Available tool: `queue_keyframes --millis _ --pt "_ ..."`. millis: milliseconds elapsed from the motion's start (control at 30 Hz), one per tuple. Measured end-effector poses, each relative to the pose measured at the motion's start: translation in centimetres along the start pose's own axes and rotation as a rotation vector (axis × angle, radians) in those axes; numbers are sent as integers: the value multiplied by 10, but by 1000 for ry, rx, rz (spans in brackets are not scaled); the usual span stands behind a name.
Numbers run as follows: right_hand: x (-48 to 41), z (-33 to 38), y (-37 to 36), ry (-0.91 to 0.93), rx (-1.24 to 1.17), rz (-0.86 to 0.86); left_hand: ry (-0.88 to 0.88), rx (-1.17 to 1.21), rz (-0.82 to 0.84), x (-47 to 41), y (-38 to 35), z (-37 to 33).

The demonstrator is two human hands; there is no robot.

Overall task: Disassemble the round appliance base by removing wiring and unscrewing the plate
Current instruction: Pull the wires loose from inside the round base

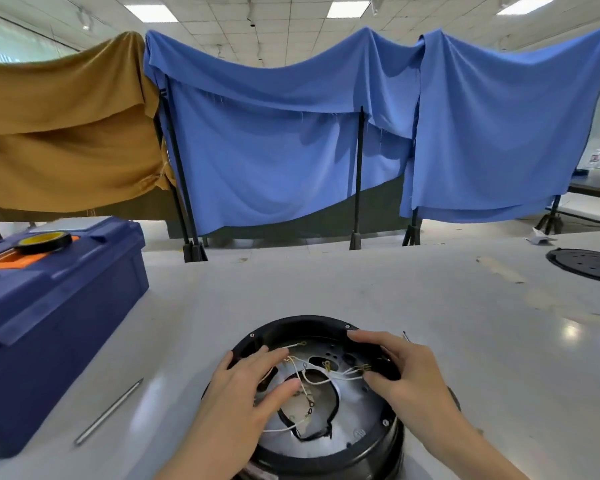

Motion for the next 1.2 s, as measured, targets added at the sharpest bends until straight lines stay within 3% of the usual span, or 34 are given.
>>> queue_keyframes --millis 467,633,800,1000,1200 --pt "27 8 -13 90 -102 45 -73 -170 -8 31 6 -5" --pt "23 5 -6 94 -231 49 -255 -314 64 7 4 -39" --pt "12 3 -3 64 -198 43 -326 -616 119 -16 -16 -62" --pt "-3 3 -1 31 -63 26 -362 -601 6 -19 -28 -61" --pt "-5 3 -10 79 -51 -48 -377 -632 6 -18 -28 -60"
Point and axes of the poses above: each hand's wrist, its own x-axis away from the middle knuckle, its own y-axis out of the back of the hand, z = x × y, the point moved 1 cm from there along -x, towards the middle knuckle, and after that the axes turned 14 degrees about z, right-handed, at the moved point
